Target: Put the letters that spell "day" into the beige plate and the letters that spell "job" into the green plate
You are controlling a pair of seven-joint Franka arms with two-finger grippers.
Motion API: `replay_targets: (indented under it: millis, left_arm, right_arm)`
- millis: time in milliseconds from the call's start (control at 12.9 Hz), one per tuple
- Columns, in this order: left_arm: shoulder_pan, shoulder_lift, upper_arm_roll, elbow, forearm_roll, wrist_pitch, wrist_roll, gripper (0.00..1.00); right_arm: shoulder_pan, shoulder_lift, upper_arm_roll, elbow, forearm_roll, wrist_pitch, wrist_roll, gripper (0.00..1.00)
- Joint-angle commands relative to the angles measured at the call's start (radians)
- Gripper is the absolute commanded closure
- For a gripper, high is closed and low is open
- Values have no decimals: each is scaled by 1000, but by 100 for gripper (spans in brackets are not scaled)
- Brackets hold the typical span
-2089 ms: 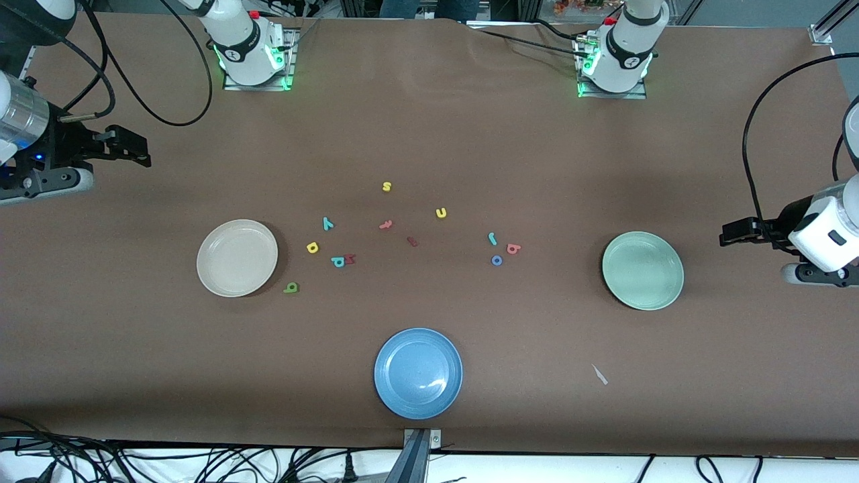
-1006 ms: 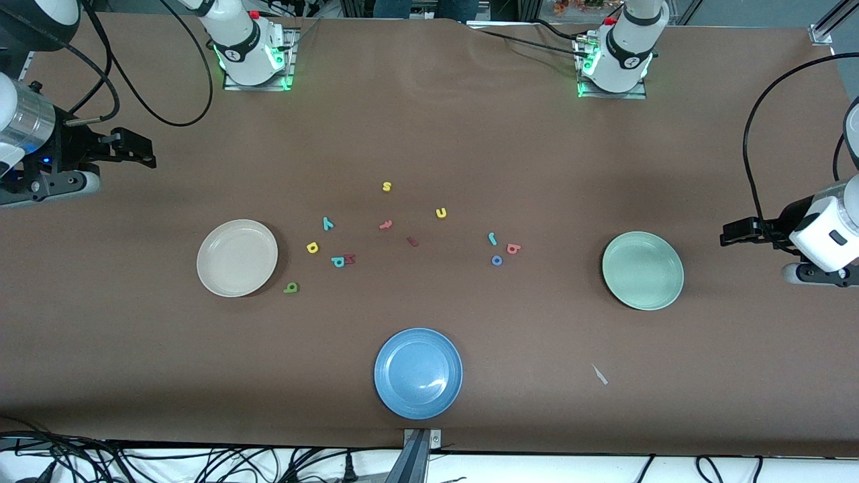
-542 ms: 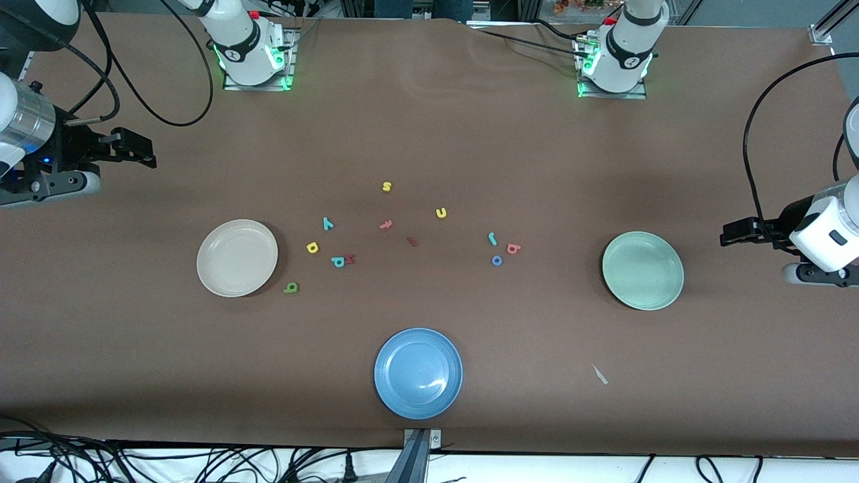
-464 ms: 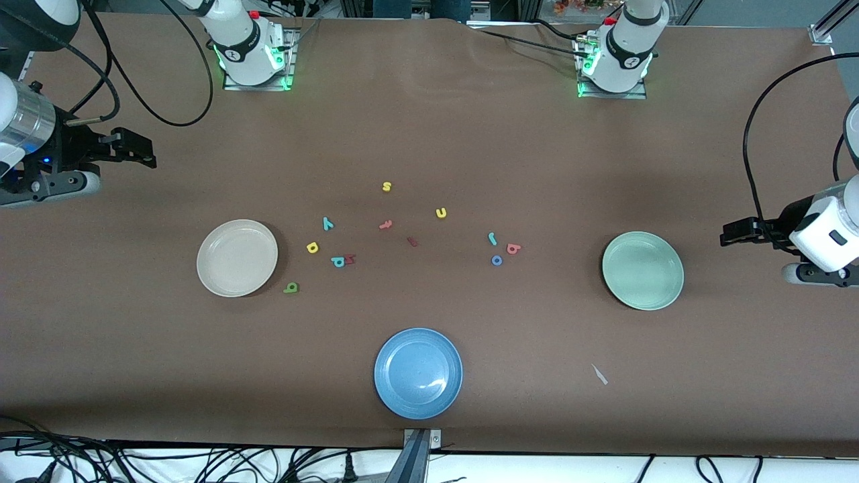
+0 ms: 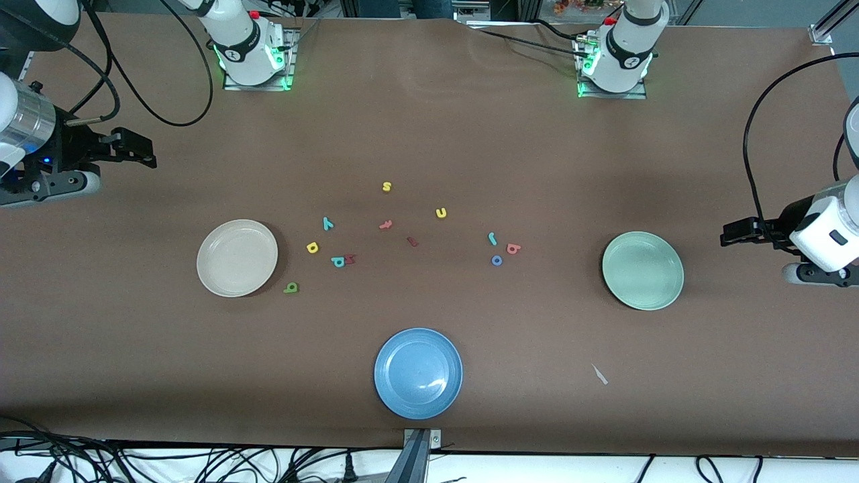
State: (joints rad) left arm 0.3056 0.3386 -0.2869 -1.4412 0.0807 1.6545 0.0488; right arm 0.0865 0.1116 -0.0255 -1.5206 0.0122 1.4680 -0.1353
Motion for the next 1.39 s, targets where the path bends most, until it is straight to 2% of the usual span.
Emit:
replay_targets:
  millis: [0,1315]
  left_arm:
    - [4,-19,3,2,-19,-2,23,0]
    - [-3,-15,2,8,-21,-1,11,0]
  right_arm:
    - [7,-7,-8,-7,20,-3,-7,0]
    - [7,-7,-8,-23,21,9,-10,0]
